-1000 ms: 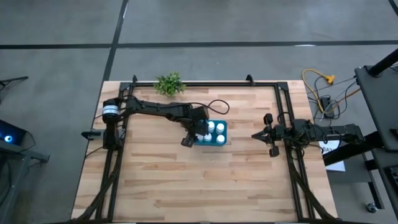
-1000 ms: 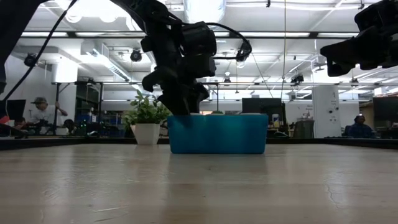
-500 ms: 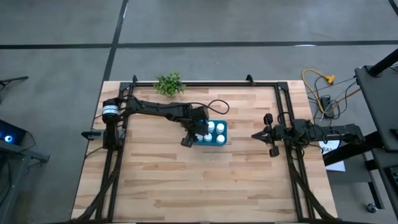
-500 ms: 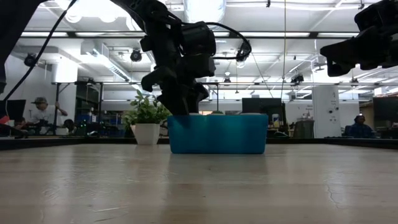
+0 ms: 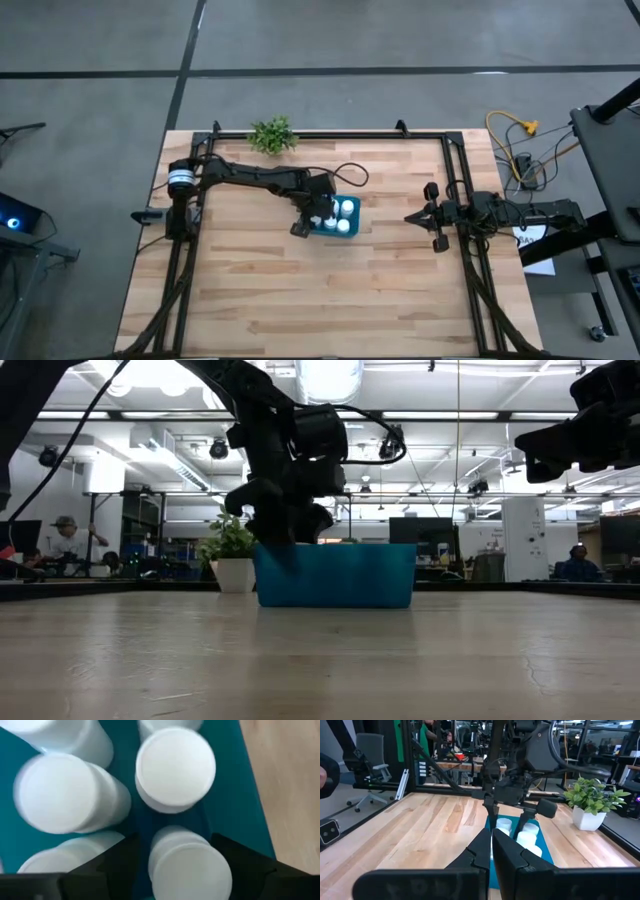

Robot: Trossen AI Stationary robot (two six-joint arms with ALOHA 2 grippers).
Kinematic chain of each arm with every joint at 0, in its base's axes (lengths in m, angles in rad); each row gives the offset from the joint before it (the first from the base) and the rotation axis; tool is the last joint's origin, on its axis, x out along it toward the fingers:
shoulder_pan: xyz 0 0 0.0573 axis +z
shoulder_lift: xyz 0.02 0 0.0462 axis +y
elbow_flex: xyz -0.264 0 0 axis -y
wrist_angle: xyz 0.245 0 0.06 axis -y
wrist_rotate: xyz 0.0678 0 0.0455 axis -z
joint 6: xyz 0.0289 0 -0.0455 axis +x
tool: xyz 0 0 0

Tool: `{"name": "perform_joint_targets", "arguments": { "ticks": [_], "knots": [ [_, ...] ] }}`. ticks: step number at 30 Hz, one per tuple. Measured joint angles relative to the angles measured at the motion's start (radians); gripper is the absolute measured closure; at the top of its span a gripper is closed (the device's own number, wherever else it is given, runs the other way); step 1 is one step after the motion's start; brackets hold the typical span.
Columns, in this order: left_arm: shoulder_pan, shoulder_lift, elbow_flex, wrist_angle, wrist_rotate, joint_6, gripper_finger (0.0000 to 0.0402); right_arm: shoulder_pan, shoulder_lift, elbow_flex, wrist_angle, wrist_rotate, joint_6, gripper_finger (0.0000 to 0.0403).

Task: Pick and place pill bottles into a basket
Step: Put the white medicine bottle into the blue bin, then return to Home Position

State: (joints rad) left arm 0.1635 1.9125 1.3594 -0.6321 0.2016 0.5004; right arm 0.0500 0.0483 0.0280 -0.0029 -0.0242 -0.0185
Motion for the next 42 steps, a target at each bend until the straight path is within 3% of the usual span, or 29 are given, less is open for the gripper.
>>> {"name": "perform_joint_targets", "arguments": {
  "ticks": [9, 35, 42],
  "knots": [
    [-0.002, -0.001, 0.005, -0.007, 0.003, 0.0, 0.0205, 0.0, 0.0, 0.0, 0.0, 0.0, 0.0, 0.0394],
    [-0.008, -0.063, 0.12, -0.151, 0.001, -0.022, 0.0206, 0.0, 0.001, 0.0, -0.001, 0.0, 0.0, 0.0394],
    [-0.01, -0.153, 0.153, -0.216, -0.083, -0.023, 0.0206, 0.0, 0.0, 0.0, 0.0, 0.0, 0.0, 0.0394]
  ]
}}
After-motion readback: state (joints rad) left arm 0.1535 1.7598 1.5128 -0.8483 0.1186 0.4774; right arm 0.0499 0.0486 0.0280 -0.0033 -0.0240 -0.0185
